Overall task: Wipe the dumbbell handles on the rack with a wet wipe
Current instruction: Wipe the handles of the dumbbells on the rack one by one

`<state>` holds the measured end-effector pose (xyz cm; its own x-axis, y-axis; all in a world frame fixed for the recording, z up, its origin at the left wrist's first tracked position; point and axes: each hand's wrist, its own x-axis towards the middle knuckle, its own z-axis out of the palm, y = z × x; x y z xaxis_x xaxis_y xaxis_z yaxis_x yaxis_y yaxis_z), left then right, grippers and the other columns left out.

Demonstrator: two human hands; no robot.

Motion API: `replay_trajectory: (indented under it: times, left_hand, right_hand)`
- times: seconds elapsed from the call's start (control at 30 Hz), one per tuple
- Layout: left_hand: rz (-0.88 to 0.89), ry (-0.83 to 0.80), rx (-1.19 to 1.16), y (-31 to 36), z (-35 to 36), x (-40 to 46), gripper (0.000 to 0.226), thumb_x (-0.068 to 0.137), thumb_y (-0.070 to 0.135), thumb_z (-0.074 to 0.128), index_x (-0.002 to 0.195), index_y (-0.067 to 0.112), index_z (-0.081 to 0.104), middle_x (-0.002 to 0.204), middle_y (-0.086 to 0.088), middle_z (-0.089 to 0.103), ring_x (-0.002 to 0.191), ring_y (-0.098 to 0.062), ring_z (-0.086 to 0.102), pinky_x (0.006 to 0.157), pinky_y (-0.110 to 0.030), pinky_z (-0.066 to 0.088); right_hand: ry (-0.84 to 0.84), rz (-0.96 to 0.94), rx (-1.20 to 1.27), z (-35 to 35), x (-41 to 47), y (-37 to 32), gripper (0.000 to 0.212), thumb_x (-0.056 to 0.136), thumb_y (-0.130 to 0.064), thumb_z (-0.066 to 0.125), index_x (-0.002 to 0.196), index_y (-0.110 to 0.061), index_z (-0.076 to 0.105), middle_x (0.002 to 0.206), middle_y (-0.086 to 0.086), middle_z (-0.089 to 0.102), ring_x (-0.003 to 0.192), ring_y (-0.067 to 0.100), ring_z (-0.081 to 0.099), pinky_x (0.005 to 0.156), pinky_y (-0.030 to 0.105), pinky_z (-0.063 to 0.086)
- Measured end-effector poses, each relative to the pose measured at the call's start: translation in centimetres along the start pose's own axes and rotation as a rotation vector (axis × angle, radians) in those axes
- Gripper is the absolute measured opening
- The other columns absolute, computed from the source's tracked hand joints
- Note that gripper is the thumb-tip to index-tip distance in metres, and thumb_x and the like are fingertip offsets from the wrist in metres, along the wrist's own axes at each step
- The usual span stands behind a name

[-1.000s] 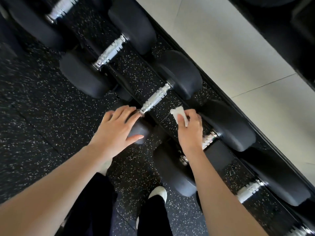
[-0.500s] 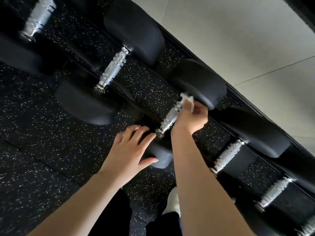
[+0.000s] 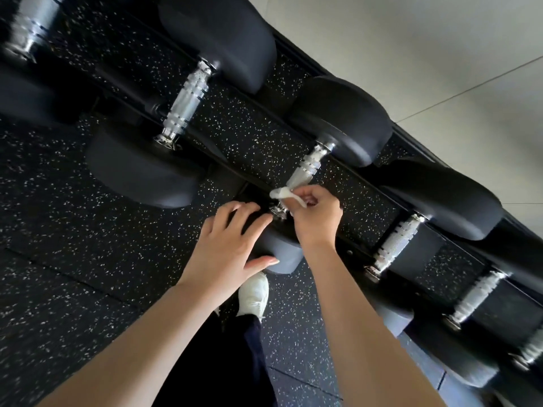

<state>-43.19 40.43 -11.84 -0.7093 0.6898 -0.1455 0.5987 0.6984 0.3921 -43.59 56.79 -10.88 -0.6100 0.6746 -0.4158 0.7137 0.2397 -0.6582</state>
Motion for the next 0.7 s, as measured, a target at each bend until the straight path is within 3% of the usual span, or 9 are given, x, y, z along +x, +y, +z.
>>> replay_trajectory:
  times: [0.13,0.4,0.57,0.7]
  left_hand:
    - [-0.016,0.007,-0.025,0.1,0.2,-0.2,0.067,0.075,0.057,0.059,0.129,0.017,0.055,0.129,-0.007,0.053,0.119,-0.031,0.045,0.083,-0.045,0.048]
    - [-0.015,-0.004,-0.001,0.1,0.0,-0.2,0.067,0.077,0.058,0.056,0.130,0.017,0.054,0.130,-0.006,0.052,0.119,-0.031,0.045,0.082,-0.046,0.050]
    - [-0.027,-0.002,-0.009,0.3,0.2,-0.3,0.066,0.078,0.056,0.057,0.131,0.016,0.053,0.132,-0.007,0.051,0.120,-0.032,0.044,0.084,-0.047,0.051]
    - [-0.030,0.003,-0.005,0.5,0.2,-0.3,0.066,0.079,0.056,0.056,0.130,0.016,0.054,0.132,-0.007,0.052,0.119,-0.032,0.045,0.081,-0.048,0.052]
  right_hand:
    - [-0.148,-0.009,-0.085,-0.2,-0.5,0.2,0.012,0.071,-0.013,0.079,0.077,-0.019,0.070,0.062,-0.013,0.058,0.056,-0.004,0.052,0.052,0.001,0.037]
    - [-0.200,0.009,-0.179,-1.4,-0.6,2.3,0.006,0.081,-0.010,0.068,0.085,-0.014,0.069,0.074,-0.004,0.062,0.068,0.008,0.056,0.053,-0.002,0.035]
    - [-0.218,0.151,-0.009,-1.2,-0.3,3.0,0.016,0.074,-0.018,0.077,0.073,-0.024,0.063,0.083,-0.003,0.069,0.077,0.009,0.062,0.066,0.013,0.045]
    - [-0.241,0.237,0.081,-0.7,0.3,3.2,0.020,0.070,-0.014,0.080,0.070,-0.021,0.061,0.086,0.006,0.071,0.071,0.013,0.060,0.065,0.021,0.044]
